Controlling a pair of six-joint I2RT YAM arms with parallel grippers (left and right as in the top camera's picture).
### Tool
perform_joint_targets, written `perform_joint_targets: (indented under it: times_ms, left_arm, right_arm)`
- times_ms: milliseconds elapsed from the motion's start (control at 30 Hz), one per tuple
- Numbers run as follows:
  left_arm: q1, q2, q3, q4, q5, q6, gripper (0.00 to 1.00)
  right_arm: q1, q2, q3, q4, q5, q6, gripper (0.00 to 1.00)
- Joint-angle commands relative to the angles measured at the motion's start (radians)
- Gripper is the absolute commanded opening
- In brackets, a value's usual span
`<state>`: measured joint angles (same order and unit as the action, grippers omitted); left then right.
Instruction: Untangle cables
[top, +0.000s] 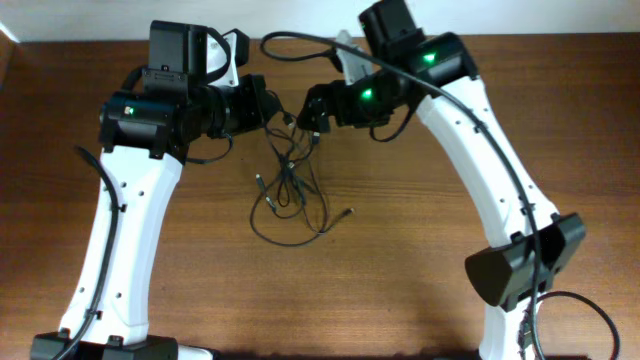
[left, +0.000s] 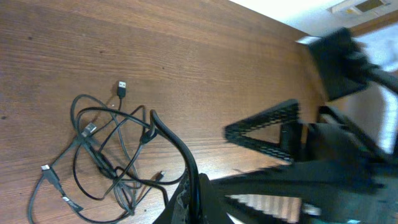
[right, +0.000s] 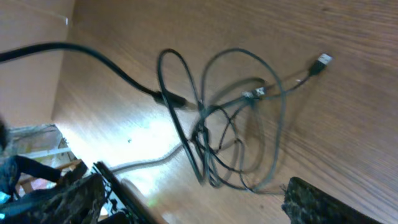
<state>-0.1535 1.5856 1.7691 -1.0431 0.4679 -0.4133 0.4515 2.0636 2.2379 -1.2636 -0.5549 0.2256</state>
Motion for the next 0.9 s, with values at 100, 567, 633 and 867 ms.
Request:
perform_joint_targets:
  times_ms: [100, 567, 633, 867]
  left_arm:
    - [0.021, -0.017, 0.014, 0.014, 0.073, -0.01, 0.0]
    - [0.352, -0.164, 0.014, 0.008, 0.251, -0.009, 0.0]
    - [0.352, -0.164, 0.014, 0.005, 0.251, -0.009, 0.0]
    - [0.353, -0.164, 0.014, 0.004, 0.251, -0.009, 0.0]
  right_arm:
    - [0.014, 0.13, -0.013, 0.039, 0.02, 0.065, 0.71]
    - [-0.078, 0.183, -0.012, 0.147, -0.31, 0.098, 0.8]
    - [-0.058, 0.183, -0.012, 0.195, -0.332, 0.224, 0.88]
    - [0.053, 0.207, -0.013, 0.3, -0.28, 0.446, 0.74]
